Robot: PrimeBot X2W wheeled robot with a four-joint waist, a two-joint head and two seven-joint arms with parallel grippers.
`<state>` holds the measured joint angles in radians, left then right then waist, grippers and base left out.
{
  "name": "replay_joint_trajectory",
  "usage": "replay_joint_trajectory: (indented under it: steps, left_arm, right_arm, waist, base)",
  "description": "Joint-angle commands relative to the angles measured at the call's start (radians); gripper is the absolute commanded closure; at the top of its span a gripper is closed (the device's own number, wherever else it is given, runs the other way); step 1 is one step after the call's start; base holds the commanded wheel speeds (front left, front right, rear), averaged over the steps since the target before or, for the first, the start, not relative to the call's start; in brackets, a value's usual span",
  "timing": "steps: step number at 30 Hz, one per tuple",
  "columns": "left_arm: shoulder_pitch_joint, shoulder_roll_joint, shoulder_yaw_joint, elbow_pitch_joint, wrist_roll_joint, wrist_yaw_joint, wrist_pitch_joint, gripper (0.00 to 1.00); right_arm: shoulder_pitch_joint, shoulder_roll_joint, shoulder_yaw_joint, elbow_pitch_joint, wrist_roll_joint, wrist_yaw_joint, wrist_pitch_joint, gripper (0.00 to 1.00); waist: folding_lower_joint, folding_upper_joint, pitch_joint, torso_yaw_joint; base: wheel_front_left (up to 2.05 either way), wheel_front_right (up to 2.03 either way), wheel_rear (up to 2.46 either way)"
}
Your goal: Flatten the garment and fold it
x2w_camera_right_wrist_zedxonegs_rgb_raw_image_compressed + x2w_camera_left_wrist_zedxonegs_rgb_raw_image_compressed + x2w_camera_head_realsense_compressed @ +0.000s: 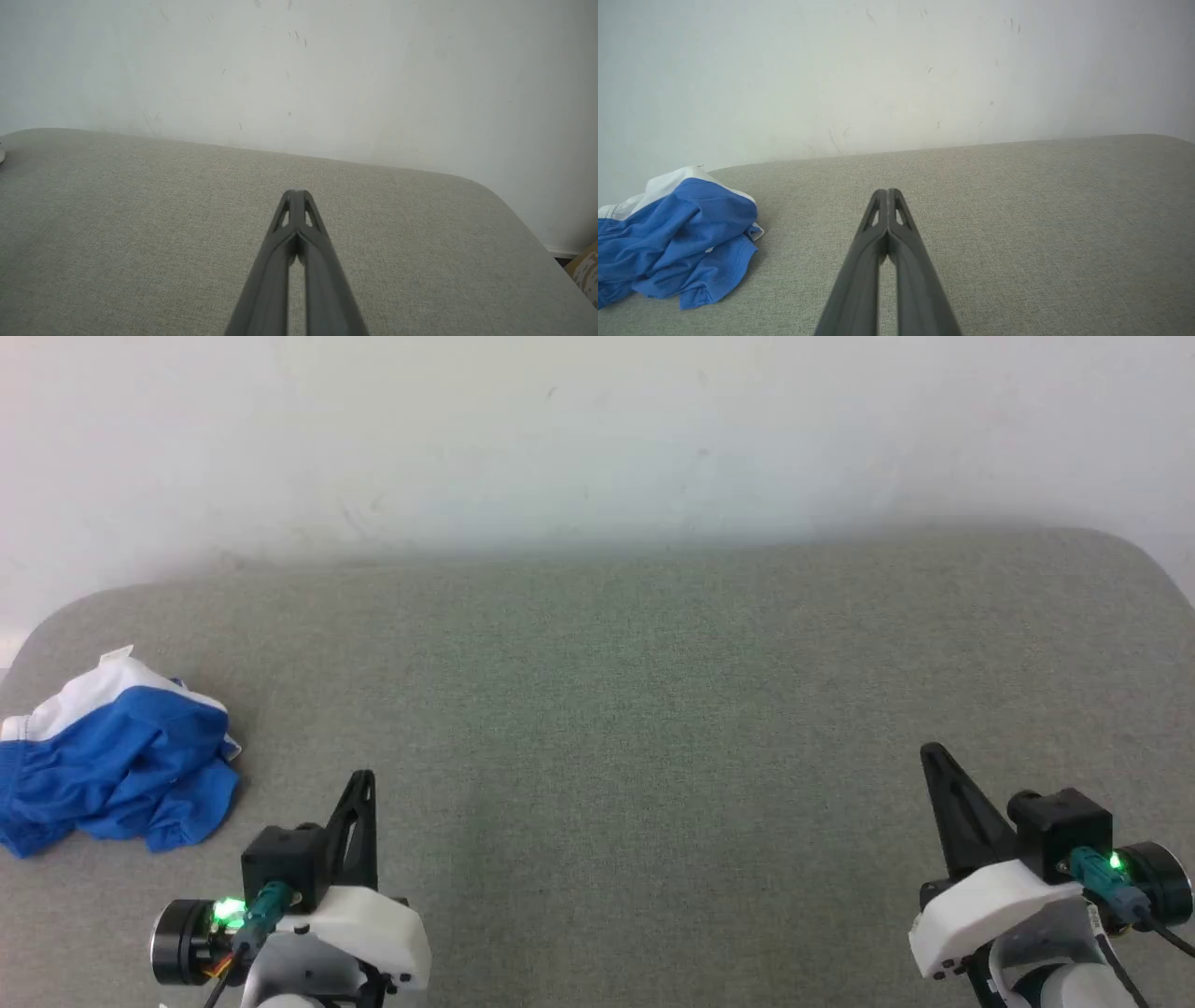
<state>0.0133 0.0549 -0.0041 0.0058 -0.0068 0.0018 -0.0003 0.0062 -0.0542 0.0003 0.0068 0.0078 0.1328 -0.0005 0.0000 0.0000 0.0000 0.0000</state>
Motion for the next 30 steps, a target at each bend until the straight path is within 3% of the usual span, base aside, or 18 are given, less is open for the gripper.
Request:
replay_joint_trajectory:
  steps: [1,18,19,30]
  left_arm:
    - [-0.013,-0.005,0.004,-0.006,0.007,-0.002,0.0,1.0]
    - [-0.013,-0.005,0.004,-0.006,0.007,-0.002,0.0,1.0]
    - [0.0,0.0,0.0,0.0,0.0,0.0,0.0,0.0]
    - [-0.003,0.0,-0.015,0.0,0.002,0.024,-0.019,0.0]
  right_arm:
    - [-0.006,0.004,0.0,-0.007,-0.008,-0.002,0.0,1.0]
    - [-0.006,0.004,0.0,-0.007,-0.008,-0.002,0.0,1.0]
    - [0.0,0.0,0.0,0.0,0.0,0.0,0.0,0.0]
    - [0.002,0.0,-0.024,-0.003,0.024,0.0,-0.019,0.0]
  waist:
    - [0.0,0.0,0.0,0.0]
    - [0.0,0.0,0.0,0.0]
    - [0.0,0.0,0.0,0.0]
    - [0.0,0.0,0.002,0.001]
  base:
    - [0.0,0.0,0.0]
    - [0.0,0.0,0.0]
    - [0.0,0.0,0.0]
    - [0.0,0.0,0.0]
